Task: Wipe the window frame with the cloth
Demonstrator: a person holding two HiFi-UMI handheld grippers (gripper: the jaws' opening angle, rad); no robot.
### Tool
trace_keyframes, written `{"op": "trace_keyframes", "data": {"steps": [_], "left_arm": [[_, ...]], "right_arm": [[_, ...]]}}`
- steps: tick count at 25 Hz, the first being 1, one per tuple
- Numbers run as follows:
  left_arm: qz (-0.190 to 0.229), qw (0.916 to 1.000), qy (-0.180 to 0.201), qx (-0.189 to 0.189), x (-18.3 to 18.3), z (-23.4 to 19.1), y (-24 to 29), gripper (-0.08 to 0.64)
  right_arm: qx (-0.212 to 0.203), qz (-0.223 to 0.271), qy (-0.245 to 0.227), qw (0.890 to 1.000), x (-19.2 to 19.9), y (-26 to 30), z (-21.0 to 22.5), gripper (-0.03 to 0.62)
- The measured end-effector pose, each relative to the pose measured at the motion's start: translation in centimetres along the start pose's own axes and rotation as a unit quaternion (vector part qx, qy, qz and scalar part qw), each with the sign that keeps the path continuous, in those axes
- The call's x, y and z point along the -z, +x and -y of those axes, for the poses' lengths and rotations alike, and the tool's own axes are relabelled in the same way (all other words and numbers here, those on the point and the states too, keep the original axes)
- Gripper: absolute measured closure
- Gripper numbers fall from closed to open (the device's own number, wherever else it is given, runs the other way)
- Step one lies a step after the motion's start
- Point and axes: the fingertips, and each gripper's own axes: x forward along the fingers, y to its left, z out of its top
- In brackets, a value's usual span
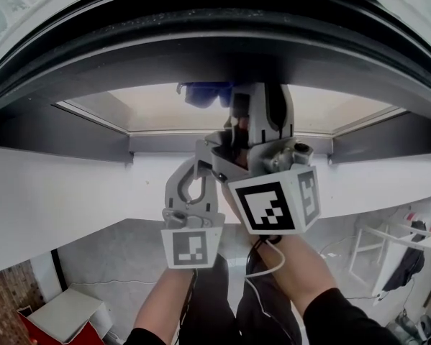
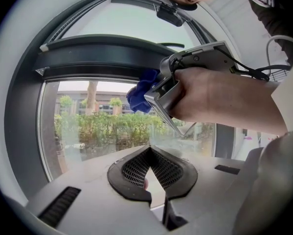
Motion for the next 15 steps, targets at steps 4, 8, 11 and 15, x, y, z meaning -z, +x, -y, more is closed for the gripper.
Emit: {"op": "trace_keyframes", "data": {"steps": [4, 8, 11, 15], "left_arm": [[0.0, 1.0, -0.002, 0.004, 0.5, 0.8, 0.6, 0.555], [-0.002, 1.0, 0.0, 0.009, 0.5, 1.7, 1.2, 0.555], [-0.003, 0.9999, -0.003, 0.012, 0.5, 2.6, 1.6, 0.555], [-0.007, 0.9998, 0.0, 0.021, 0.8, 3.6, 1.9, 0.555]], "right_arm": [[0.004, 0.002, 0.002, 1.0, -0.3, -0.3, 1.0, 0.569], [0.009, 0.006, 0.002, 1.0, -1.2, -0.5, 2.2, 0.569], [0.012, 0.01, 0.0, 1.0, -2.2, -0.7, 2.8, 0.569], [0.019, 0.016, 0.003, 1.0, -3.0, -1.2, 3.8, 0.569]]}}
